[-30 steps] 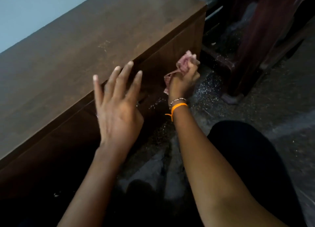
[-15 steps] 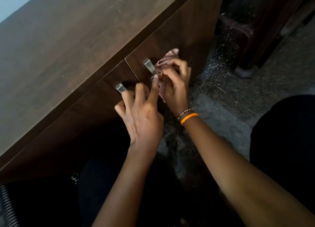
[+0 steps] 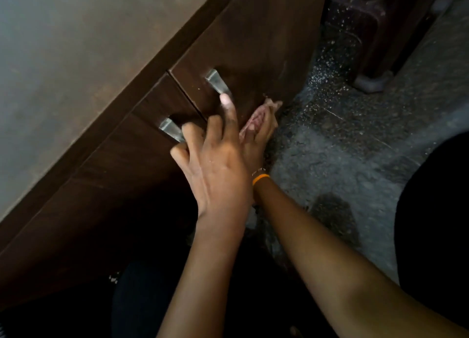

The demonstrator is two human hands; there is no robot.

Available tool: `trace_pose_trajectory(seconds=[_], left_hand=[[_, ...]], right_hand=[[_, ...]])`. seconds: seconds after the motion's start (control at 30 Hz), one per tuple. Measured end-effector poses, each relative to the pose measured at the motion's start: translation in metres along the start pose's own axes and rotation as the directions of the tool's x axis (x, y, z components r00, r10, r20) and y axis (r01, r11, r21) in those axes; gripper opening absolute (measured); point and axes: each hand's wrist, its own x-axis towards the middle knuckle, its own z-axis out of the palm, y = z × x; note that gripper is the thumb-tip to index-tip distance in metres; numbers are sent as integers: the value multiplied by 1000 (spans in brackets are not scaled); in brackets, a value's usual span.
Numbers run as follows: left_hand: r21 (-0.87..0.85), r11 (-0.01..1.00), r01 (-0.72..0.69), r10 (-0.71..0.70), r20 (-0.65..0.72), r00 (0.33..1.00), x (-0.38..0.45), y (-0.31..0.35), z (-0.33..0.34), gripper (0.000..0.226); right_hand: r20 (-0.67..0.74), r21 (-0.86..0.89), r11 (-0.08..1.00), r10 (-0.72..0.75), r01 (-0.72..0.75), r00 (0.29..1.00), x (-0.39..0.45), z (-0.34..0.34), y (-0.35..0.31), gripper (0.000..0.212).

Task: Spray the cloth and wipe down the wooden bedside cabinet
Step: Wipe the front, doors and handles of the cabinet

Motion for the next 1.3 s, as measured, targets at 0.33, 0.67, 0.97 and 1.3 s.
trace_pose_trajectory(seconds=[0.33, 0.67, 0.97, 1.3], left_hand=[[-41, 999, -1, 3, 38, 999, 11, 0, 0, 69], [-342, 930, 138, -88, 156, 984, 16, 6, -10, 63], [-646, 679, 350, -222, 274, 936, 12, 11, -8, 61], [-740, 613, 276, -146, 237, 960, 16, 3, -1, 51]], right_hand=[[146, -203, 976, 106, -75, 984, 11, -18, -25, 50], [195, -174, 948, -233, 267, 953, 41, -2, -28, 52], [272, -363, 924, 227, -119, 935, 33, -29, 33, 20], [299, -45, 945, -297, 324, 907, 33, -9, -44, 63]])
